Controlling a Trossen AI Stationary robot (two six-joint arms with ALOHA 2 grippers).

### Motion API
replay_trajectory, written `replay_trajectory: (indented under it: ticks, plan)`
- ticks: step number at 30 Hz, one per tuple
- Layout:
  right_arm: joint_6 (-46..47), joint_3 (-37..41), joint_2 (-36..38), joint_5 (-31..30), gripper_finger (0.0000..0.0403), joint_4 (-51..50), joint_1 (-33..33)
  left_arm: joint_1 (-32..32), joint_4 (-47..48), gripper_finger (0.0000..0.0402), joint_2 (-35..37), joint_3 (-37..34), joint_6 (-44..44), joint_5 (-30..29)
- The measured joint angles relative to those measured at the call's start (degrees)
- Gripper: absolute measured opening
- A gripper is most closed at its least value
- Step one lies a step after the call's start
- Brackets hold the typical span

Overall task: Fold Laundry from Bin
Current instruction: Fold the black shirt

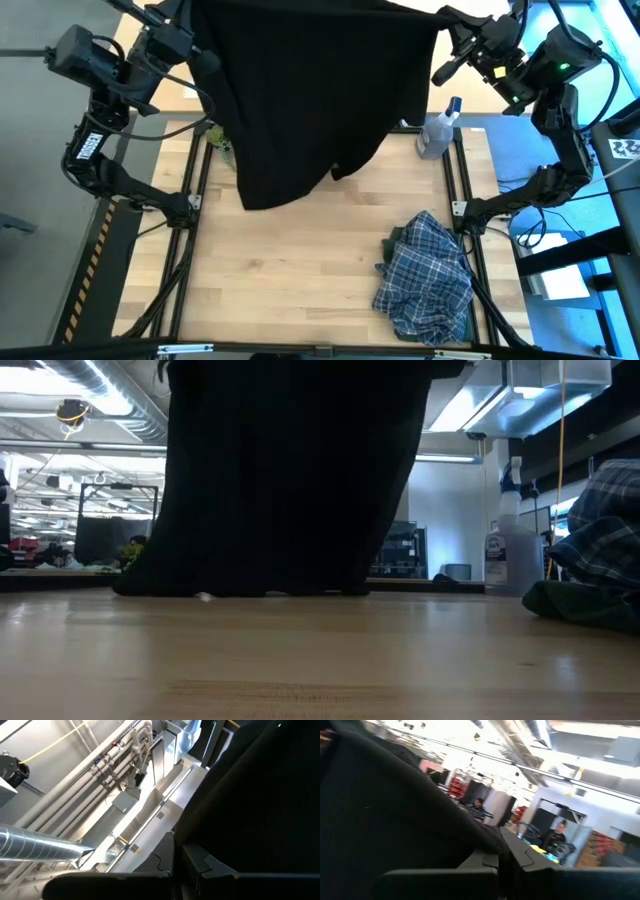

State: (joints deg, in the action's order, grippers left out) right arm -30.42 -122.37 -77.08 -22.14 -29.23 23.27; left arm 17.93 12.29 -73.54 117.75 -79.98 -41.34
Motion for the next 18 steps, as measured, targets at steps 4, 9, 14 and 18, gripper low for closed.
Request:
replay_trajectory:
  ticks: [4, 9, 14, 18]
  plan:
    - [1.6, 0.0, 0.2, 4.4, 0.0000, -1.0, 0.0, 0.0, -0.7, 0.0000, 0.0, 0.0, -1.6, -1.2]
    - [3.0, 0.0, 0.3, 9.9, 0.0000, 5.8, 0.0, 0.0, -7.2, 0.0000, 0.1, 0.3, -1.8, 1.9]
    - [3.0, -2.0, 0.1, 12.8, 0.0000, 10.3, 0.0, 0.0, -8.5, 0.0000, 0.0, 2.6, -1.2, 7.8]
    - [3.0, -4.7, -0.1, 12.9, 0.0000, 10.9, 0.0, -0.7, -8.3, 0.0000, -0.1, 3.1, -0.6, 9.2]
